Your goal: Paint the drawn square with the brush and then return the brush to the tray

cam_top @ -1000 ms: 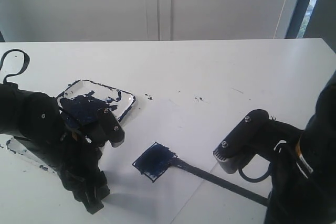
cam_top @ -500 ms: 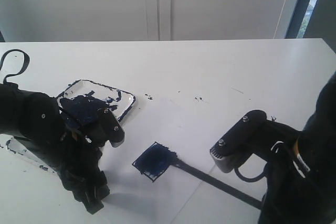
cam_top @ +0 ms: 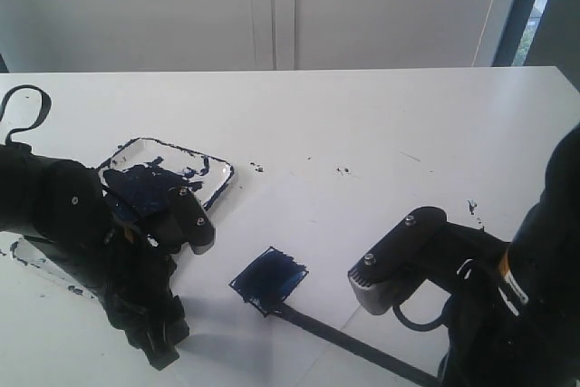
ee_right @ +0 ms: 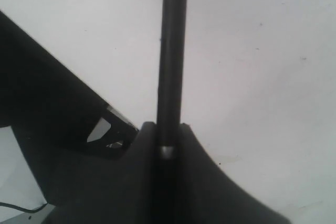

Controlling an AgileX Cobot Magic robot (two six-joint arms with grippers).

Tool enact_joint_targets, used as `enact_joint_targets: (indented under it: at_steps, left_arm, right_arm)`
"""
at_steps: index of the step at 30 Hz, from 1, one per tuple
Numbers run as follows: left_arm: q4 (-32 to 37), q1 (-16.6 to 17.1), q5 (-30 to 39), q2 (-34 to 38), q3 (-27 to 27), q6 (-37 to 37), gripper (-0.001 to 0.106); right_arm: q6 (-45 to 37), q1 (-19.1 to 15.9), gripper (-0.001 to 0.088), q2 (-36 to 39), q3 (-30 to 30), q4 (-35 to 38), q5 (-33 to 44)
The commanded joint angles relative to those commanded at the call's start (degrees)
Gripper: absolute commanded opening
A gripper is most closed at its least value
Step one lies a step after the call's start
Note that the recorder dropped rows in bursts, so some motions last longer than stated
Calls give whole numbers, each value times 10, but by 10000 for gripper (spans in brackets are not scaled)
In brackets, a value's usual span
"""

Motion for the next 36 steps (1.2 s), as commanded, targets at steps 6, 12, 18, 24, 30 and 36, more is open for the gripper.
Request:
enact_joint_targets:
  at_steps: [6,12,18,24,30,36]
  left_arm:
    - [0,0,0,0,0,0,574]
    - [0,0,0,0,0,0,574]
    - [0,0,0,0,0,0,574]
    - [0,0,0,0,0,0,574]
    - [-1,0,-1,0,0,0,574]
    - [-1,0,-1,0,0,0,574]
  right_arm:
    - [-6,0,0,0,0,6,2]
    - [-8,0,0,0,0,6,-5]
    - [-8,0,0,4,0,1,-54]
    - [-7,0,0,5,0,-13,-101]
    - [3,0,0,5,-12,-28,-115]
    - [3,0,0,5,-46,-28,-103]
